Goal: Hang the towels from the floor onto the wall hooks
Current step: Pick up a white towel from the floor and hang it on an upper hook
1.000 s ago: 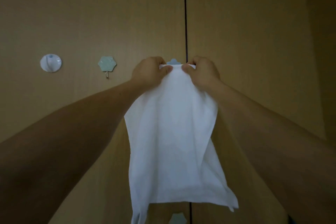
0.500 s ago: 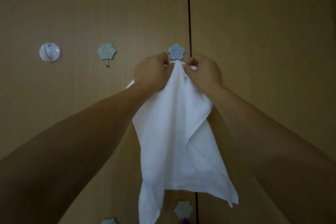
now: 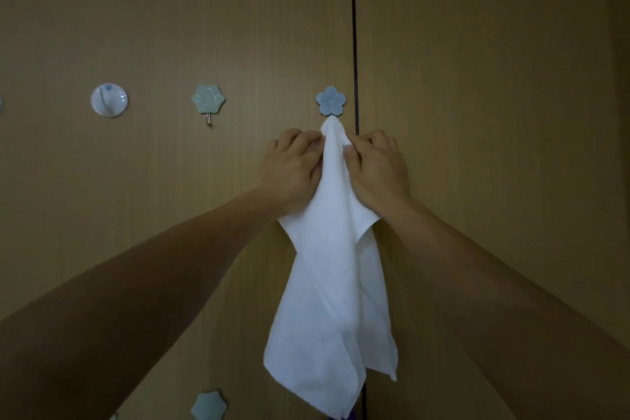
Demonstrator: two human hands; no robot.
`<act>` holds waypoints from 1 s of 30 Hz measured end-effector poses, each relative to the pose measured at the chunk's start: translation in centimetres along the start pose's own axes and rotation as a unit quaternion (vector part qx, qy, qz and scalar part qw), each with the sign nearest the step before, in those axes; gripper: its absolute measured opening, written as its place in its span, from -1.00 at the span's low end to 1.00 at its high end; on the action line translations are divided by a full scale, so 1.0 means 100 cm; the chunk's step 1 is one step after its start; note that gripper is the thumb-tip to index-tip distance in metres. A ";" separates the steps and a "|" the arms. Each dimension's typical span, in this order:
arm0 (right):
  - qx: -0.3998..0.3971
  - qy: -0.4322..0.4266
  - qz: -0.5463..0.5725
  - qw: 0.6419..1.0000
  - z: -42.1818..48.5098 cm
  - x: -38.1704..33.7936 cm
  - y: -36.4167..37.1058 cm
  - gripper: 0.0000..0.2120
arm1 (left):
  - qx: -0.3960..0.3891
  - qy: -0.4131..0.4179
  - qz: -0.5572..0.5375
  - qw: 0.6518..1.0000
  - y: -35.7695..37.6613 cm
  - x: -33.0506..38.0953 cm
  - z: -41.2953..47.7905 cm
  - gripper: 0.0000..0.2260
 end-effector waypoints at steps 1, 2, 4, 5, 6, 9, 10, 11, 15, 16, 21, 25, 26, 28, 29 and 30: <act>-0.019 0.007 0.028 0.999 -0.001 -0.002 0.002 -0.62 | -0.008 -0.011 -0.028 1.000 0.000 0.002 0.000 -0.61; -0.034 0.014 0.053 0.998 -0.002 -0.004 0.004 -0.62 | -0.012 -0.020 -0.054 0.998 0.000 0.004 0.000 -0.64; -0.051 0.024 0.080 0.995 -0.003 -0.006 0.004 -0.63 | -0.017 -0.025 -0.084 0.996 0.000 0.006 -0.001 -0.69; -0.053 0.025 0.084 0.995 -0.005 -0.005 0.003 -0.64 | -0.020 -0.022 -0.091 0.995 -0.001 0.007 -0.003 -0.71; -0.051 0.025 0.083 0.995 -0.007 -0.004 0.002 -0.66 | -0.025 -0.022 -0.096 0.995 -0.003 0.007 -0.004 -0.72; -0.034 0.033 0.064 0.997 -0.011 0.002 -0.003 -0.67 | 0.017 -0.093 -0.147 0.985 -0.015 -0.001 -0.005 -0.74; -0.035 0.039 0.068 0.996 -0.011 0.004 -0.004 -0.66 | 0.040 -0.132 -0.165 0.976 -0.019 -0.004 -0.006 -0.74; -0.040 0.045 0.082 0.995 -0.011 0.006 -0.004 -0.65 | 0.046 -0.158 -0.178 0.970 -0.021 -0.006 -0.006 -0.72; -0.052 0.064 0.138 0.987 -0.015 0.006 -0.004 -0.64 | -0.011 -0.150 -0.214 0.965 -0.019 0.008 -0.011 -0.70; -0.060 0.066 0.146 0.985 -0.017 0.006 -0.004 -0.64 | -0.018 -0.158 -0.218 0.963 -0.017 0.011 -0.013 -0.69; -0.119 0.081 0.165 0.976 -0.038 -0.003 0.000 -0.74 | -0.083 -0.181 -0.240 0.950 -0.007 0.030 -0.034 -0.63; -0.134 0.108 0.150 0.974 -0.053 -0.008 -0.008 -0.70 | -0.086 -0.207 -0.261 0.939 -0.018 0.026 -0.049 -0.63; -0.137 0.117 0.144 0.973 -0.056 -0.008 -0.012 -0.66 | -0.083 -0.216 -0.265 0.936 -0.023 0.023 -0.054 -0.63; -0.145 0.137 0.132 0.971 -0.064 -0.011 -0.021 -0.57 | -0.081 -0.220 -0.274 0.933 -0.033 0.018 -0.065 -0.63; -0.146 0.143 0.124 0.971 -0.069 -0.014 -0.025 -0.54 | -0.087 -0.217 -0.278 0.932 -0.037 0.016 -0.071 -0.63; -0.146 0.147 0.109 0.972 -0.075 -0.018 -0.028 -0.51 | -0.098 -0.217 -0.279 0.931 -0.041 0.014 -0.077 -0.63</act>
Point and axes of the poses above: each hand's wrist, its own z-axis towards the middle knuckle, its own y-axis out of the palm, x = y × z, the point moved 5 cm from there along z, towards the middle knuckle, and after that the axes turned 10 degrees about -z, right-handed, at the moved point
